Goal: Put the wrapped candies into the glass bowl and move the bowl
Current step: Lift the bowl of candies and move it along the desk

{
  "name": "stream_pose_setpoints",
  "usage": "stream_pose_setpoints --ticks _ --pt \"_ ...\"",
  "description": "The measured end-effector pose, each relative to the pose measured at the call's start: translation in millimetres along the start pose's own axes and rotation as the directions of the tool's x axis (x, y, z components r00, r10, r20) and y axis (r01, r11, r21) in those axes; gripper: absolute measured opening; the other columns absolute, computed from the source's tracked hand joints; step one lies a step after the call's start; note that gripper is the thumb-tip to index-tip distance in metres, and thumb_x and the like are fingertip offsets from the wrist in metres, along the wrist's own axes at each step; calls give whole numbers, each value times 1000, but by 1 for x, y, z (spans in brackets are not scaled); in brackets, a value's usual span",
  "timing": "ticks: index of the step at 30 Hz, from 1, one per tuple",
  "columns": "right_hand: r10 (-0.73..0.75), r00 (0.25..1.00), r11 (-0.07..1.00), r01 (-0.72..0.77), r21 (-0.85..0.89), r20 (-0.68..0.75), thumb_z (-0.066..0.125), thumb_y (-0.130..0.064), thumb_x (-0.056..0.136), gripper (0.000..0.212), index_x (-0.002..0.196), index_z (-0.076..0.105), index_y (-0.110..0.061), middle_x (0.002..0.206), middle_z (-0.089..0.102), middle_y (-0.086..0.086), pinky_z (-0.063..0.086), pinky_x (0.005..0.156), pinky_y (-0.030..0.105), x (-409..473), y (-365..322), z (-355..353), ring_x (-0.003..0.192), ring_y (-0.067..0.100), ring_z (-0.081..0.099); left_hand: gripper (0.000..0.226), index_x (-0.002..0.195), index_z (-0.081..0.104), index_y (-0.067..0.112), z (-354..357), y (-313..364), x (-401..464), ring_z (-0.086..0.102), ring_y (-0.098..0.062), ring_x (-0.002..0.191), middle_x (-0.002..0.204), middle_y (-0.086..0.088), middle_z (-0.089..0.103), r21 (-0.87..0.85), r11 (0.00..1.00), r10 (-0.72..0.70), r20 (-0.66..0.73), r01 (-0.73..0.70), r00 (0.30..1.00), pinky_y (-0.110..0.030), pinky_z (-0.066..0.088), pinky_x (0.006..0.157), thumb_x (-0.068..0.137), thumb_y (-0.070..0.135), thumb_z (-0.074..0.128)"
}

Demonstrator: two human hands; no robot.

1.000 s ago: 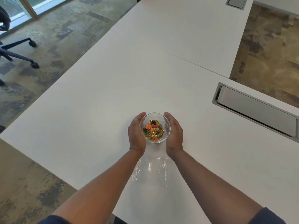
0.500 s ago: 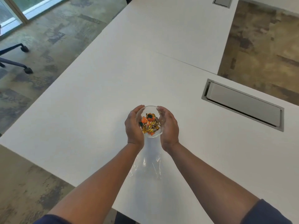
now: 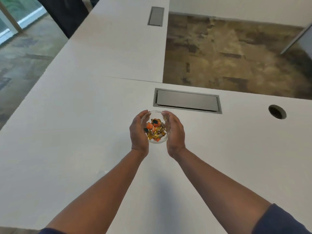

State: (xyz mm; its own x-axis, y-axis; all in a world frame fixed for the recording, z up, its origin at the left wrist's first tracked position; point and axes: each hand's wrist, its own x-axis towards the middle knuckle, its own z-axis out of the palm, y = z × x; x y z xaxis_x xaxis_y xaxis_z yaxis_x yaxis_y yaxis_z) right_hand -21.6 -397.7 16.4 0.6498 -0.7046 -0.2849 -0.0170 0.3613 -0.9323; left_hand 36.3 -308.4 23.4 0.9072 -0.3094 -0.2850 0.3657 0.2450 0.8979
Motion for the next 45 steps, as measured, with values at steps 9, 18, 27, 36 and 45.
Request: stream_pose_setpoints --ticks 9,18,27,36,45 --pt "6 985 1000 -4 11 -174 50 -32 107 31 127 71 -22 124 73 -10 56 100 30 -3 5 -123 117 2 66 45 107 74 30 84 -66 -37 68 -6 115 114 9 78 123 982 -163 141 146 976 -6 53 68 110 37 30" --pt "80 974 997 -77 20 -211 49 -36 105 27 119 72 -33 120 72 -14 54 75 12 -1 46 -173 103 -8 68 50 90 80 42 97 -128 -39 71 1 106 108 13 80 217 955 -228 112 200 967 -7 54 65 106 34 33" --pt "114 967 993 -121 -17 -226 44 -31 109 27 119 69 -35 115 71 -20 53 72 8 26 83 -182 96 -14 67 47 90 81 36 90 -165 -15 72 2 103 114 6 79 210 951 -247 74 227 966 -7 54 65 104 28 37" --pt "130 962 991 -135 -7 -239 45 -28 109 33 133 66 -20 111 73 -22 54 74 11 34 97 -184 97 -12 68 45 90 81 34 86 -174 -4 73 1 97 108 7 80 242 940 -261 47 242 964 -7 54 63 102 29 38" --pt "149 960 989 -150 13 -236 48 -30 108 28 129 66 -25 124 67 -11 55 77 13 35 96 -183 107 0 65 40 102 78 28 83 -178 1 73 5 88 102 13 79 282 929 -267 56 241 962 -6 52 59 100 35 39"
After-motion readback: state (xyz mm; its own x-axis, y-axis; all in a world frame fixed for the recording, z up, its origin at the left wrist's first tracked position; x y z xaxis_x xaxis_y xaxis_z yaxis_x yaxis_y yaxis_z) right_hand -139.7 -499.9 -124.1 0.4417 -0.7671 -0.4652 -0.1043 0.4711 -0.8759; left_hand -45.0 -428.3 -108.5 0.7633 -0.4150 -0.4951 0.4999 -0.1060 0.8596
